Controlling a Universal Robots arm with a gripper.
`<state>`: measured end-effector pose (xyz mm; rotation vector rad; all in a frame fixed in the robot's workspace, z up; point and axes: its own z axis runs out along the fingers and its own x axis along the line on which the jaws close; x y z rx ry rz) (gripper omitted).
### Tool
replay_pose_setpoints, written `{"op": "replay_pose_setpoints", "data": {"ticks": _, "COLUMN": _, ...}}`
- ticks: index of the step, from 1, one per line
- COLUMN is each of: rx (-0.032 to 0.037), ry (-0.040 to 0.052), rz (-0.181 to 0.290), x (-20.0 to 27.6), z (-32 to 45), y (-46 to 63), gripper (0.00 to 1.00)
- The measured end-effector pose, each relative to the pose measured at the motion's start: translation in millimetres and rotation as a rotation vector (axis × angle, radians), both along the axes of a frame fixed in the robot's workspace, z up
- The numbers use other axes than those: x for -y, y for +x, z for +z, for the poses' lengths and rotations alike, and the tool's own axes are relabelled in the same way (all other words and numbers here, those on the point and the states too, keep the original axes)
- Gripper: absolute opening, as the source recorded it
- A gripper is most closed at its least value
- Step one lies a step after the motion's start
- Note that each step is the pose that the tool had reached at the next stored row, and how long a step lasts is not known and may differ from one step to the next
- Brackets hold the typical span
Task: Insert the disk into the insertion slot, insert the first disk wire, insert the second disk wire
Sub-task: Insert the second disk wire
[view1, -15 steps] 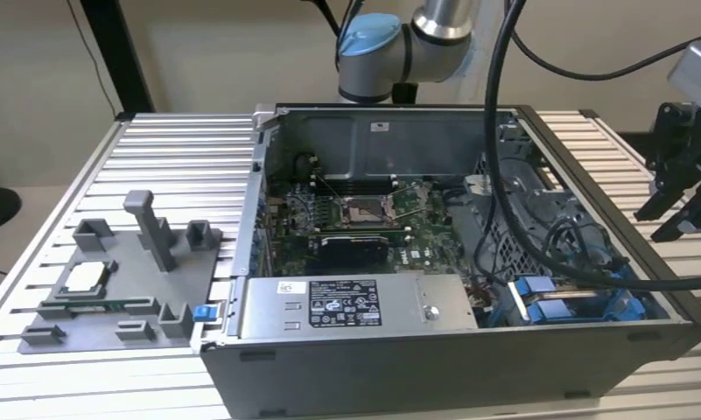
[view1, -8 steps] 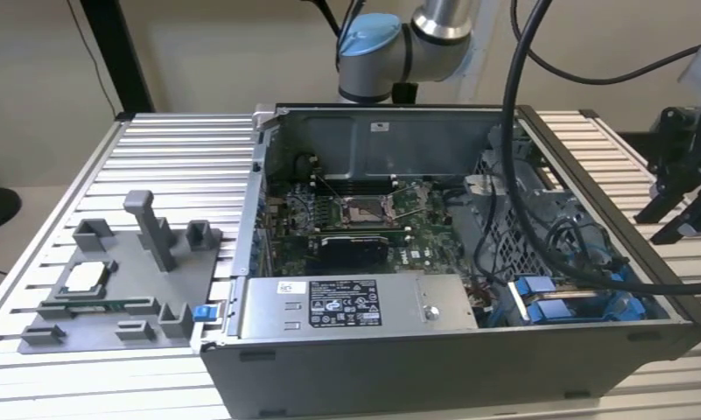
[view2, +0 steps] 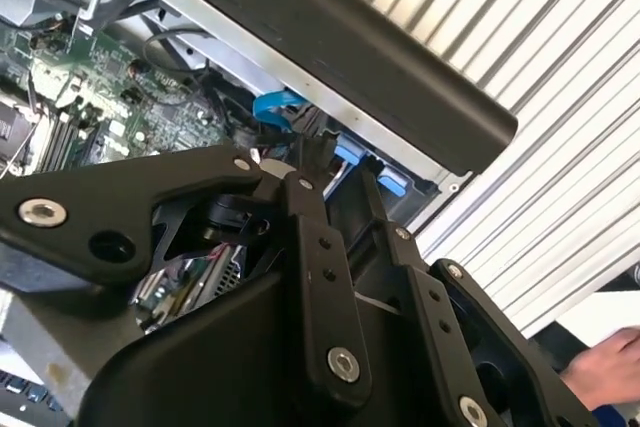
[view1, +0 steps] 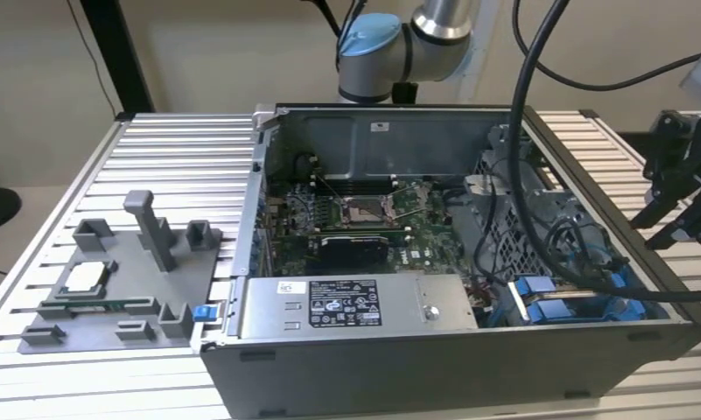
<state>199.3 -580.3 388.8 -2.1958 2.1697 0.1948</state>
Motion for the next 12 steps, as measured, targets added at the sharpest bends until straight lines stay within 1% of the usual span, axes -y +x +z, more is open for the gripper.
{"op": "replay_pose_setpoints", "data": {"ticks": 2, "rx": -0.0165, "ry": -0.0001, "rz": 0.0, "x": 0.5, "z": -1.4, "y": 0.0, "gripper": 1.0}}
{"op": "replay_pose_setpoints", "data": {"ticks": 7, "rx": -0.0536, "ry": 0.0, "rz": 0.0, "x": 2.7, "z": -4.7, "y": 0.0, "gripper": 1.0}}
{"op": "replay_pose_setpoints", "data": {"ticks": 8, "rx": -0.0599, "ry": 0.0001, "rz": 0.0, "x": 3.6, "z": -5.6, "y": 0.0, "gripper": 1.0}}
{"op": "replay_pose_setpoints", "data": {"ticks": 12, "rx": -0.0809, "ry": 0.0, "rz": 0.0, "x": 8.7, "z": -8.8, "y": 0.0, "gripper": 1.0}}
